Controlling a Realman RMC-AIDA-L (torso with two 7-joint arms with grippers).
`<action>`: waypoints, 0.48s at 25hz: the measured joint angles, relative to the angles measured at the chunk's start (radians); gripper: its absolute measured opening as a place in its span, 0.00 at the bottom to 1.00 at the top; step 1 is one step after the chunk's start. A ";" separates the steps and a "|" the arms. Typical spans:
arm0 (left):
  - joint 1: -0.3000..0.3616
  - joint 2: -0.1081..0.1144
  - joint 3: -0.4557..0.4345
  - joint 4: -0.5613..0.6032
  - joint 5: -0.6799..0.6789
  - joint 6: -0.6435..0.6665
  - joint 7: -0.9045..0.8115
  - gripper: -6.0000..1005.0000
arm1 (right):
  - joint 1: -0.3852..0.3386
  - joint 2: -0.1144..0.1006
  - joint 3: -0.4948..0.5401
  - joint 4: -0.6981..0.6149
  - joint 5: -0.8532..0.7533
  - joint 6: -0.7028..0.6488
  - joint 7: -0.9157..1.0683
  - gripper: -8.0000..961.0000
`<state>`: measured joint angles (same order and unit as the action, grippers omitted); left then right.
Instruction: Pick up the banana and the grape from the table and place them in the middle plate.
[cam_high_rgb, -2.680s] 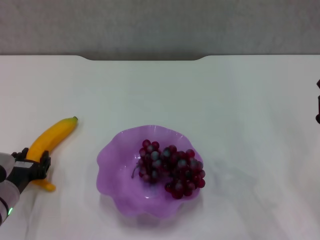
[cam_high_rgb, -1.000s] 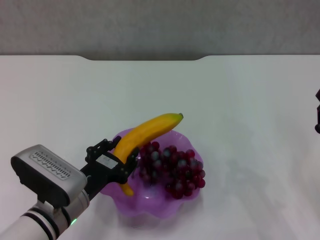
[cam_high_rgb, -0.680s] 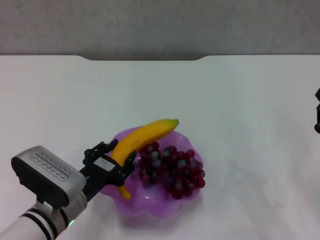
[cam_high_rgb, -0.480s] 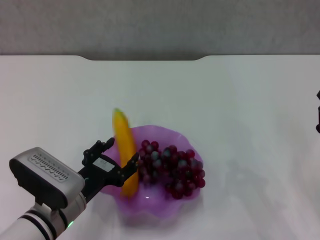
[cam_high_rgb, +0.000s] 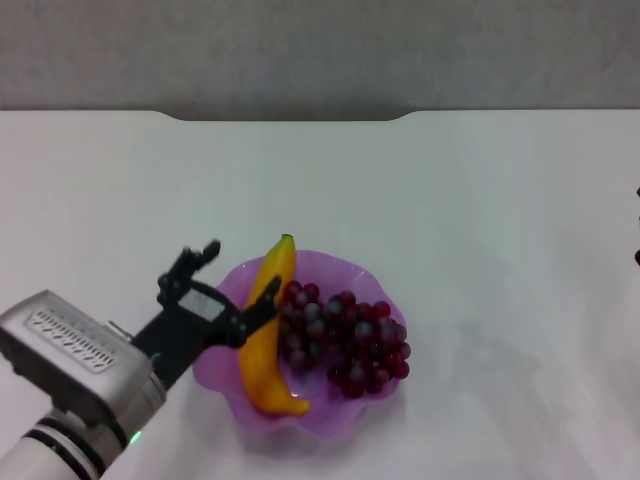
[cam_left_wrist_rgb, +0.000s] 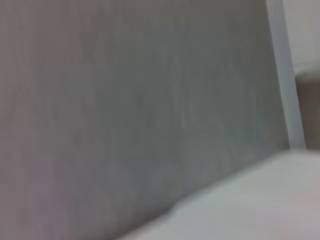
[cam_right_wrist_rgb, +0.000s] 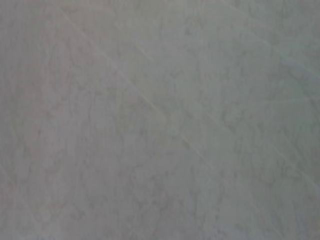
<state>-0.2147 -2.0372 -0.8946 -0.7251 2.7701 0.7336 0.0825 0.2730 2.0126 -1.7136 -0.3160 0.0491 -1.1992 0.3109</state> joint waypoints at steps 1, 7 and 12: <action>0.003 0.000 -0.001 0.001 0.000 0.037 0.010 0.84 | 0.000 0.000 0.000 0.000 0.000 0.000 0.000 0.01; 0.010 0.002 -0.034 0.069 0.000 0.308 0.021 0.75 | 0.002 0.000 0.000 -0.001 0.000 -0.003 -0.001 0.01; 0.004 -0.001 -0.085 0.177 -0.010 0.482 0.017 0.66 | 0.003 0.001 0.000 -0.001 0.000 -0.004 -0.002 0.01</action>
<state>-0.2107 -2.0385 -0.9794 -0.5483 2.7600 1.2160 0.0995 0.2763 2.0138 -1.7134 -0.3170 0.0491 -1.2030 0.3094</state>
